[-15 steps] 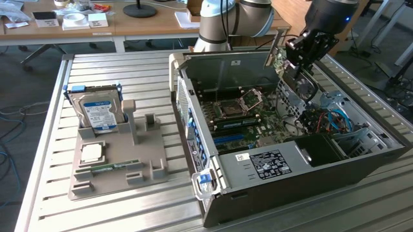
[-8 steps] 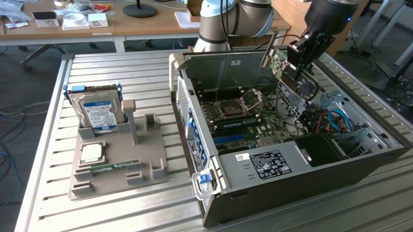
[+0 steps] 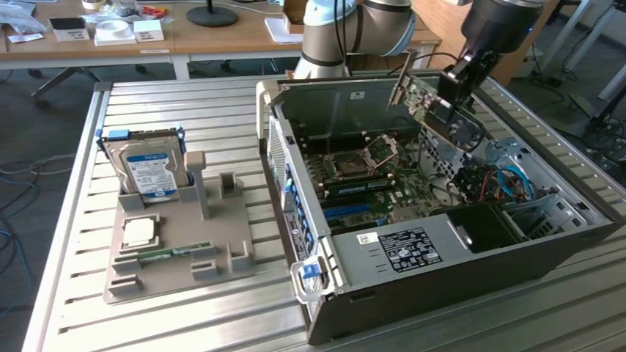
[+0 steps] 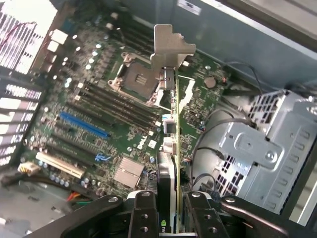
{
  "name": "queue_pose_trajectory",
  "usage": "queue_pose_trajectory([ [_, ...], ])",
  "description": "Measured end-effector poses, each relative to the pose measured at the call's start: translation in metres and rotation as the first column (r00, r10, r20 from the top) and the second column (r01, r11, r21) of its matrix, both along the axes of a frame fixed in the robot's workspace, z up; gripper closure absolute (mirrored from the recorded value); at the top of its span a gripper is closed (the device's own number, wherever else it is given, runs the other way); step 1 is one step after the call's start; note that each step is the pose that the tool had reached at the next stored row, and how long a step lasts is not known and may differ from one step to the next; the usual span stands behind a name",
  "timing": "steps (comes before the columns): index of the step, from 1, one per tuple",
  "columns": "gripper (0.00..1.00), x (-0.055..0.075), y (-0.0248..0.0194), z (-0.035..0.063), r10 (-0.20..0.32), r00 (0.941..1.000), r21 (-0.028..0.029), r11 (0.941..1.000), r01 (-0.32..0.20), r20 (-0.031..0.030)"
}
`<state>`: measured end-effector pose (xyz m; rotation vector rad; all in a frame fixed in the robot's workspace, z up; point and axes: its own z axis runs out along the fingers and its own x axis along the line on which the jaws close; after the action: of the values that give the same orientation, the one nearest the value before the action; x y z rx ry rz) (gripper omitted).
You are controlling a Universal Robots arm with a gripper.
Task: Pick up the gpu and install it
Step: 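Insert the gpu into the slot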
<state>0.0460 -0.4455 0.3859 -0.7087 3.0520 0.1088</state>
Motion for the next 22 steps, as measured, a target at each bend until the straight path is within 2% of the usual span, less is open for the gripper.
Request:
queue_pose_trajectory([
  [5, 0.73, 0.0000, 0.0000, -0.0006, 0.090, 0.9960, 0.0000, 0.9960, -0.090, 0.0000],
  [8, 0.73, 0.0000, 0.0000, -0.0010, 0.145, 0.9894, 0.0000, 0.9894, -0.145, 0.0000],
  [11, 0.73, 0.0000, 0.0000, -0.0014, 0.198, 0.9802, 0.0000, 0.9802, -0.198, 0.0000],
  [14, 0.73, 0.0000, 0.0000, -0.0018, 0.252, 0.9678, -0.0001, 0.9678, -0.252, 0.0000],
  [17, 0.73, 0.0000, 0.0000, -0.0022, 0.304, 0.9528, 0.0000, 0.9528, -0.304, 0.0000],
  [22, 0.73, 0.0000, 0.0000, -0.0029, 0.389, 0.9213, -0.0006, 0.9213, -0.389, -0.0002],
])
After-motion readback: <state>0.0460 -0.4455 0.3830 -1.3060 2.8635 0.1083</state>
